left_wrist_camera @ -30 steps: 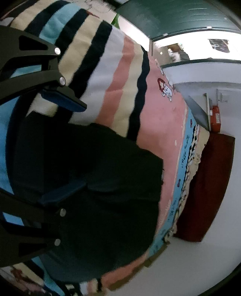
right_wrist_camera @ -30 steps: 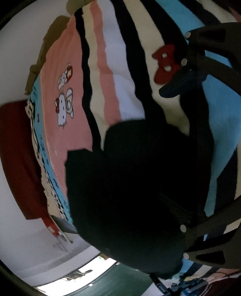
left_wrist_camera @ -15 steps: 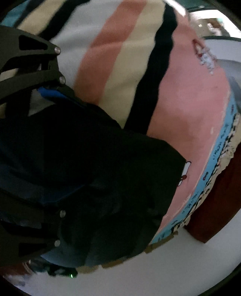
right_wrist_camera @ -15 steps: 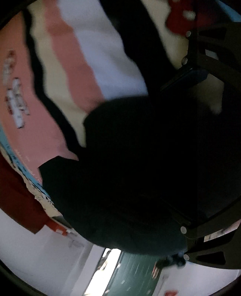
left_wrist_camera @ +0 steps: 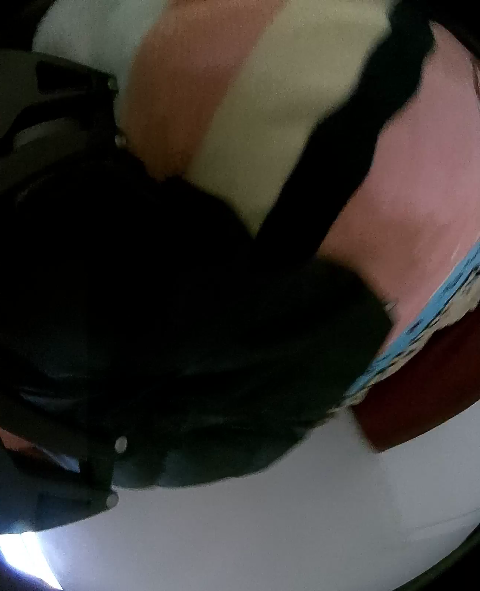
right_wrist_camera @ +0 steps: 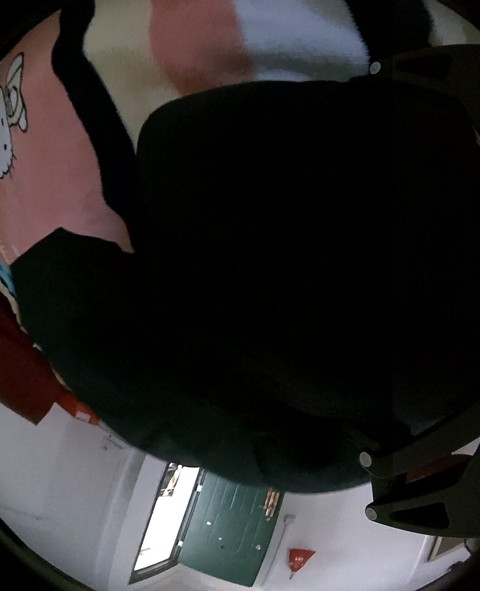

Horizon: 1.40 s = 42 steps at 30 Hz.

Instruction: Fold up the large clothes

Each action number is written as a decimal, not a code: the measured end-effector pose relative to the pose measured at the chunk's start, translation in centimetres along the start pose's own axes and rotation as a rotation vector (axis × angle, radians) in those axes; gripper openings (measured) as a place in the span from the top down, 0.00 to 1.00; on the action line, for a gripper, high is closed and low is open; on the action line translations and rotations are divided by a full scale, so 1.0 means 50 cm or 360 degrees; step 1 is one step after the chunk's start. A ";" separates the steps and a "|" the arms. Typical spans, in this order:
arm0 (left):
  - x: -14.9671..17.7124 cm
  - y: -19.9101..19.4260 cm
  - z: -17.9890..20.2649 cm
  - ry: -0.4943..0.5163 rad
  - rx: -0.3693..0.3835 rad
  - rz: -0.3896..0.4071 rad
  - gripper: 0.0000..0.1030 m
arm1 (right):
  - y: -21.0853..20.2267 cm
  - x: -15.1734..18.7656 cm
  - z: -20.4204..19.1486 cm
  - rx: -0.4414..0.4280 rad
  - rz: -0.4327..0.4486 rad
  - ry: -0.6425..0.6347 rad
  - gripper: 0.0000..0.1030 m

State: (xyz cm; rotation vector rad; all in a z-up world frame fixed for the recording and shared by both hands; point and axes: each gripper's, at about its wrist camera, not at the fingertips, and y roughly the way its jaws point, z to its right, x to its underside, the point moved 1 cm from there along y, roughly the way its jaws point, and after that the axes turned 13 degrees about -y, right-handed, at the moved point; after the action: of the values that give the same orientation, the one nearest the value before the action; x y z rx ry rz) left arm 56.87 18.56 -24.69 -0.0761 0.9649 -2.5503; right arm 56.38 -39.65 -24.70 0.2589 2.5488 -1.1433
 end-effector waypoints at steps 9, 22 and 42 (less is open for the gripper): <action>0.088 0.024 0.083 0.0252 -0.0108 0.0084 0.30 | 0.035 0.028 -0.036 0.0153 0.0077 -0.0138 0.01; 0.160 -0.085 0.248 0.0387 0.0056 0.0231 0.78 | -0.060 -0.011 -0.288 0.0262 0.0220 -0.0602 0.74; 0.292 -0.102 0.167 0.0532 -0.0055 0.0128 0.75 | -0.099 0.167 -0.251 0.0149 0.0182 -0.0444 0.70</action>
State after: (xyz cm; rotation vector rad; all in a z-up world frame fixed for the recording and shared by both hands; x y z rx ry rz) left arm 43.31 11.03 -16.42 0.3828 1.1075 -2.5185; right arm 44.32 -33.25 -16.62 0.2455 2.2139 -1.1675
